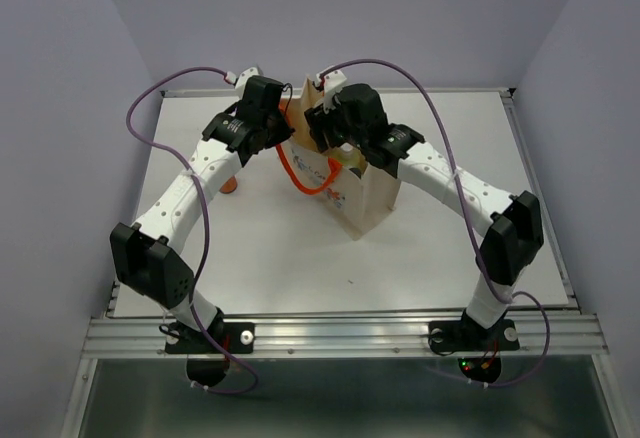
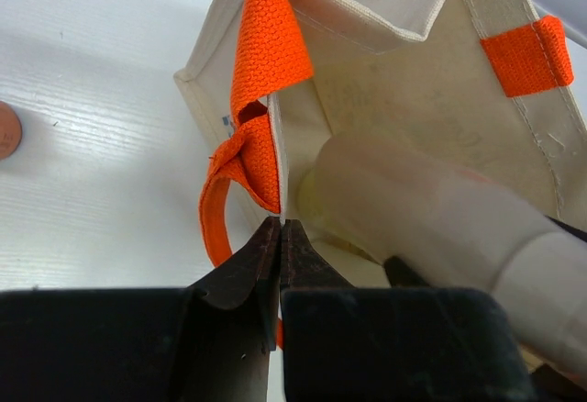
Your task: Place the personal care products into the canvas bag
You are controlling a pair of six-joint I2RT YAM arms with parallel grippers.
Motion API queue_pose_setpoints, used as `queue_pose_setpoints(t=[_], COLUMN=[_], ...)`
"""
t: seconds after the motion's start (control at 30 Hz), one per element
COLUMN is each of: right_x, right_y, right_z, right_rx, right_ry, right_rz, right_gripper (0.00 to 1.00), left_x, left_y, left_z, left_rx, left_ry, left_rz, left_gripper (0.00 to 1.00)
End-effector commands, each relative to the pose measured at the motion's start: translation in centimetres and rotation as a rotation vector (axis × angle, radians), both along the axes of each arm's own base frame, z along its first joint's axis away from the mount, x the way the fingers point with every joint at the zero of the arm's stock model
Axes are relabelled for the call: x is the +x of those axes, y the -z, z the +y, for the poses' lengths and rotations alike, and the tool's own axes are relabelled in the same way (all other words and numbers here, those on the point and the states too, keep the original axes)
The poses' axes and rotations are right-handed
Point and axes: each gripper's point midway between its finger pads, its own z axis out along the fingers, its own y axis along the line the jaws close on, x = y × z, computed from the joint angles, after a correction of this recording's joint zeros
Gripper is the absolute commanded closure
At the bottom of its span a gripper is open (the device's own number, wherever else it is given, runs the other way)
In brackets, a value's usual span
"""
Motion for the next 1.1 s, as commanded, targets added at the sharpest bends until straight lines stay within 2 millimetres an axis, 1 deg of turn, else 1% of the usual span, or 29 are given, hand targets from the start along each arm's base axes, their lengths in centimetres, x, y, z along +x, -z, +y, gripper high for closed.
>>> queue_pose_setpoints(t=[0.0,0.03,0.07,0.13,0.23,0.27,0.3,0.4,0.43,0.53,0.57,0.6,0.67,0.87,1.03,1.07], right_x=[-0.5,-0.5,-0.3,-0.4,-0.3,-0.3,-0.6,-0.8,-0.4,-0.4,-0.2,-0.3,-0.1,0.8,0.4,0.3], right_y=[-11.7,-11.3,-10.4,-9.6,-7.9,-7.1,-6.2,-3.5,-2.7,0.1,0.8,1.6,2.7,5.8,8.8,9.1], right_z=[2.1,2.4,2.9,3.6,4.3,4.4,4.9,5.1,4.8,4.8,4.4,4.5,4.3,3.0,2.9,2.9], right_rx=[0.274,0.274,0.269,0.289,0.299,0.294,0.295,0.272,0.265,0.227,0.217,0.208,0.189,0.105,0.064,0.06], right_ry=[-0.078,-0.086,-0.101,-0.114,-0.123,-0.121,-0.146,-0.139,-0.128,-0.117,-0.108,-0.111,-0.1,-0.041,-0.053,-0.054], right_rz=[-0.2,-0.188,-0.17,-0.137,-0.082,-0.061,-0.028,0.04,0.054,0.114,0.131,0.148,0.16,0.178,0.23,0.235], right_gripper=[0.99,0.99,0.99,0.99,0.99,0.99,0.99,0.99,0.99,0.99,0.99,0.99,0.99,0.99,0.99,0.99], left_x=[-0.4,-0.5,-0.5,-0.5,-0.5,-0.5,-0.5,-0.4,-0.4,-0.4,-0.4,-0.4,-0.3,-0.2,-0.1,-0.1], left_y=[-4.1,-4.1,-4.1,-4.1,-4.3,-4.2,-4.3,-4.4,-4.4,-4.5,-4.6,-4.8,-4.9,-5.5,-5.3,-5.2], left_z=[0.4,0.4,0.4,0.4,0.5,0.5,0.5,0.6,0.6,0.6,0.6,0.6,0.6,0.5,0.5,0.6], left_rx=[-0.032,-0.032,-0.033,-0.034,-0.034,-0.033,-0.033,-0.033,-0.033,-0.033,-0.033,-0.035,-0.037,-0.045,-0.041,-0.04], left_ry=[-0.005,-0.005,-0.005,-0.006,-0.008,-0.009,-0.011,-0.015,-0.015,-0.017,-0.017,-0.017,-0.019,-0.019,-0.024,-0.026], left_rz=[-0.1,-0.1,-0.102,-0.101,-0.105,-0.105,-0.107,-0.109,-0.109,-0.111,-0.113,-0.115,-0.118,-0.13,-0.126,-0.123], left_gripper=[1.0,1.0,1.0,1.0,1.0,1.0,1.0,1.0,1.0,1.0,1.0,1.0,1.0,1.0,1.0,1.0])
